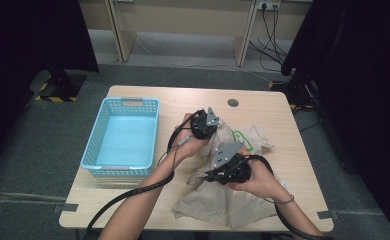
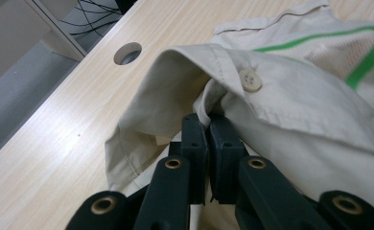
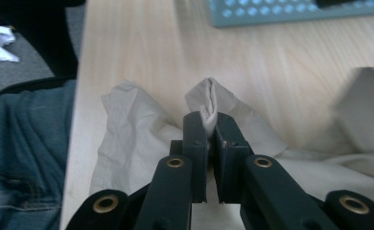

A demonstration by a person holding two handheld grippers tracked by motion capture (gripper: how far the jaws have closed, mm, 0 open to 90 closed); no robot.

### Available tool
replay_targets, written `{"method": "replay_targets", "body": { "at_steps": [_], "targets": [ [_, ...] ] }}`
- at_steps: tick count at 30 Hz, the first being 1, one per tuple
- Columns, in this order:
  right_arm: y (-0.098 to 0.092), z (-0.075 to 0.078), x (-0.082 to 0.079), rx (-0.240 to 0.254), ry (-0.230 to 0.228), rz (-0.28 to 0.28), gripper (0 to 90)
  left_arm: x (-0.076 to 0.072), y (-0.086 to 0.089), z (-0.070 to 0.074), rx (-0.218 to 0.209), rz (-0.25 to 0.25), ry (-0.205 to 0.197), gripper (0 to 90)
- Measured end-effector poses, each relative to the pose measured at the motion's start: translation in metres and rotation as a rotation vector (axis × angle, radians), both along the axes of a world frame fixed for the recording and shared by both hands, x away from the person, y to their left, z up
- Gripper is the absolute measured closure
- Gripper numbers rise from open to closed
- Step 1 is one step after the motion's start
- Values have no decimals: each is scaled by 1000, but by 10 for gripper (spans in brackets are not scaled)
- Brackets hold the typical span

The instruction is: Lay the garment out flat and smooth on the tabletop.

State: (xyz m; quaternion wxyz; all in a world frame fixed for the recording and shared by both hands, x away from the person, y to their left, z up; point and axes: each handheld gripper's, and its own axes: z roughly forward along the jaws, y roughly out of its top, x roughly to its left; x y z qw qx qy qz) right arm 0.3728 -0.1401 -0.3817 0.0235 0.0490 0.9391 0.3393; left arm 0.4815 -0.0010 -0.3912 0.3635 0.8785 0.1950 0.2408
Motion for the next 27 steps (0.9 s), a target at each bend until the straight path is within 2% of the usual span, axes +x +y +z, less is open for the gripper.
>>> {"method": "replay_targets", "body": {
  "at_steps": [5,6,7,8,9,11,12,13,14,15,16,18,19,21,24,27],
  "targets": [
    [15,-2,-5,29,20,65,845,2,-6,7,7,-3,-30,855],
    [16,-2,-6,40,19,74,821,2,-6,8,13,-5,-39,849],
    [16,-1,-6,47,13,70,735,2,-6,8,18,-8,-49,838],
    [13,1,-4,73,4,49,614,2,-6,8,20,-10,-53,827],
    [9,4,0,108,3,12,572,2,-5,8,19,-9,-56,819],
    [-7,14,9,156,-5,-65,565,3,-2,8,13,4,-61,806],
    [-7,14,9,156,-5,-65,565,3,-2,8,13,4,-61,801],
    [-17,19,14,175,-20,-116,562,4,0,9,12,8,-63,801],
    [-31,25,23,186,-36,-198,558,4,2,10,15,12,-68,789],
    [-46,28,32,180,-54,-285,556,5,3,10,16,13,-68,779],
    [-55,28,37,169,-60,-338,554,5,4,10,13,16,-66,770],
    [-79,24,54,103,-72,-513,537,4,5,10,23,9,-66,754],
    [-89,20,61,77,-73,-582,531,2,6,10,18,6,-62,741],
    [-104,9,71,9,-69,-678,521,-2,8,8,24,-3,-57,709],
    [-123,-10,84,-79,-51,-784,499,-11,14,5,33,-15,-41,670],
    [-135,-28,92,-122,-20,-843,477,-19,21,0,47,-22,-23,644]
  ]
}}
